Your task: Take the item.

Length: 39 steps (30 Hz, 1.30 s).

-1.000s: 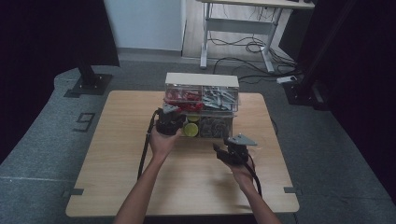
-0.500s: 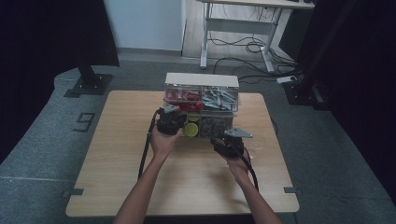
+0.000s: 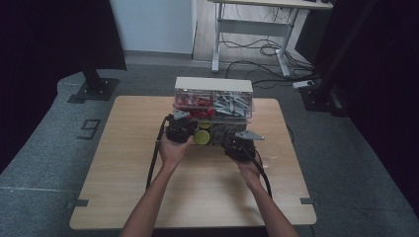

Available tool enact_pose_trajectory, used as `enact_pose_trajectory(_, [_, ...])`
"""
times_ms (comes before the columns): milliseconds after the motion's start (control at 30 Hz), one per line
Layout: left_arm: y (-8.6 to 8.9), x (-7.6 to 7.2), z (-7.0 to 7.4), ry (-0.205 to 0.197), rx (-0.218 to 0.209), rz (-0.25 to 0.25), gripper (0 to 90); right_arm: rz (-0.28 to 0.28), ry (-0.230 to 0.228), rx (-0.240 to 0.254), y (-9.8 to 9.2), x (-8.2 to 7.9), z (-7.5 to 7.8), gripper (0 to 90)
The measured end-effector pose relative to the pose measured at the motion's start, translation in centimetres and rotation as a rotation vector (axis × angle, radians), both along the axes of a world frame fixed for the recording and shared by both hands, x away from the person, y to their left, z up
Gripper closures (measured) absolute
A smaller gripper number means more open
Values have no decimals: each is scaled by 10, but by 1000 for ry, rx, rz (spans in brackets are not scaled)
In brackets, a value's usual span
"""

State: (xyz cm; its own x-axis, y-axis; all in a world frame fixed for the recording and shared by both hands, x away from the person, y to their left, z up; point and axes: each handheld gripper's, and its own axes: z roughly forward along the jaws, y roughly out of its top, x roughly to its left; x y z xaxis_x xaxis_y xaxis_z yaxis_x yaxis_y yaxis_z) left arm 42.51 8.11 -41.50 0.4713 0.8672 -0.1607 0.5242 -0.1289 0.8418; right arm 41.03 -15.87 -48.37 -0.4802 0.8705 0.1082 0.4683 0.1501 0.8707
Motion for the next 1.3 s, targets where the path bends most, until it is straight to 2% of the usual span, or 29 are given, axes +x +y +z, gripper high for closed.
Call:
enact_pose_trajectory(133, [0, 0, 0, 3, 1, -1, 899, -4, -12, -1, 1, 3, -1, 563])
enact_pose_trajectory(367, [-1, 1, 0, 4, 1, -3, 899, 1, 8, 7, 4, 9, -4, 563])
enact_pose_trajectory(600, [-2, 1, 0, 5, -1, -3, 898, 5, 5, 3, 8, 15, 0, 562])
enact_pose_trajectory(767, [-2, 1, -1, 5, -5, -4, 897, 6, 4, 17, 10, 18, 0, 562])
enact_pose_trajectory(1300, [-3, 2, -2, 8, -10, -5, 897, 8, 6, 2, 20, 28, -2, 546])
